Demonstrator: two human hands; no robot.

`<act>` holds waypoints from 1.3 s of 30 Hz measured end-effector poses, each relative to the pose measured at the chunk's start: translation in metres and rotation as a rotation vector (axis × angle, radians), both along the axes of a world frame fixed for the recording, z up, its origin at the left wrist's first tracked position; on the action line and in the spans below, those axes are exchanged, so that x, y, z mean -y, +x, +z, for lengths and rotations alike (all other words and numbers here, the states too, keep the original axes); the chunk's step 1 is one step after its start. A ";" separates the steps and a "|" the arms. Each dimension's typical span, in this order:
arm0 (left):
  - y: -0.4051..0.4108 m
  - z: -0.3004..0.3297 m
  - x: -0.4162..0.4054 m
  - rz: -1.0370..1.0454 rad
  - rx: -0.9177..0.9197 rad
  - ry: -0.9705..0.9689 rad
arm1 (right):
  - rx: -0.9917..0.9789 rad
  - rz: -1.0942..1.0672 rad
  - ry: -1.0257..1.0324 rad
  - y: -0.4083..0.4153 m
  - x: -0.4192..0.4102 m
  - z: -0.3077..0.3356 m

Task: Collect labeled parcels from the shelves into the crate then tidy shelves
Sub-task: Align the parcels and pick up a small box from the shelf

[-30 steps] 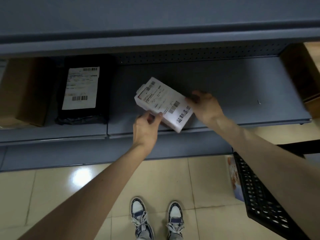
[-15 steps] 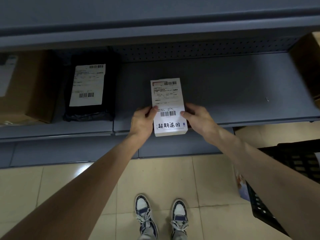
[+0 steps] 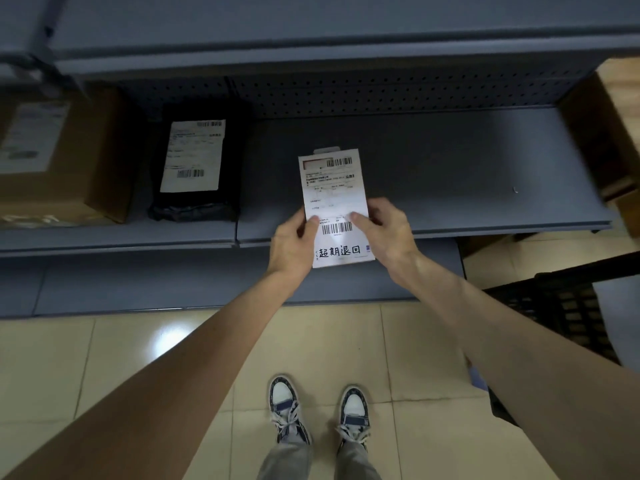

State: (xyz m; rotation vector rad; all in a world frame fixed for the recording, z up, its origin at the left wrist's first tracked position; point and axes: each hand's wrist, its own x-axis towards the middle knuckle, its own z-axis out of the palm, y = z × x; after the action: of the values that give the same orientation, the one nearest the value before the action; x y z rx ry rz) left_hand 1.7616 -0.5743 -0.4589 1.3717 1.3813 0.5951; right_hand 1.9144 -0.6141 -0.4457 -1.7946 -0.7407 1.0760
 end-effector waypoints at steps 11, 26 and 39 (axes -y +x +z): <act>-0.034 0.113 0.091 -0.018 0.023 0.029 | 0.013 0.038 0.062 -0.031 0.096 0.099; -0.027 0.264 0.145 -0.031 0.261 0.139 | -0.018 0.043 0.357 -0.020 0.153 0.256; 0.013 0.490 0.042 -0.098 0.369 0.582 | 0.142 0.118 0.721 0.025 0.042 0.484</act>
State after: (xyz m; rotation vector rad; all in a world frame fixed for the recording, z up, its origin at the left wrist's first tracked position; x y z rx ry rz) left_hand 1.7745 -0.6162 0.0313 1.6631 0.8655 1.1810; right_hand 1.9394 -0.6566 0.0382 -1.2182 -1.1573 0.6307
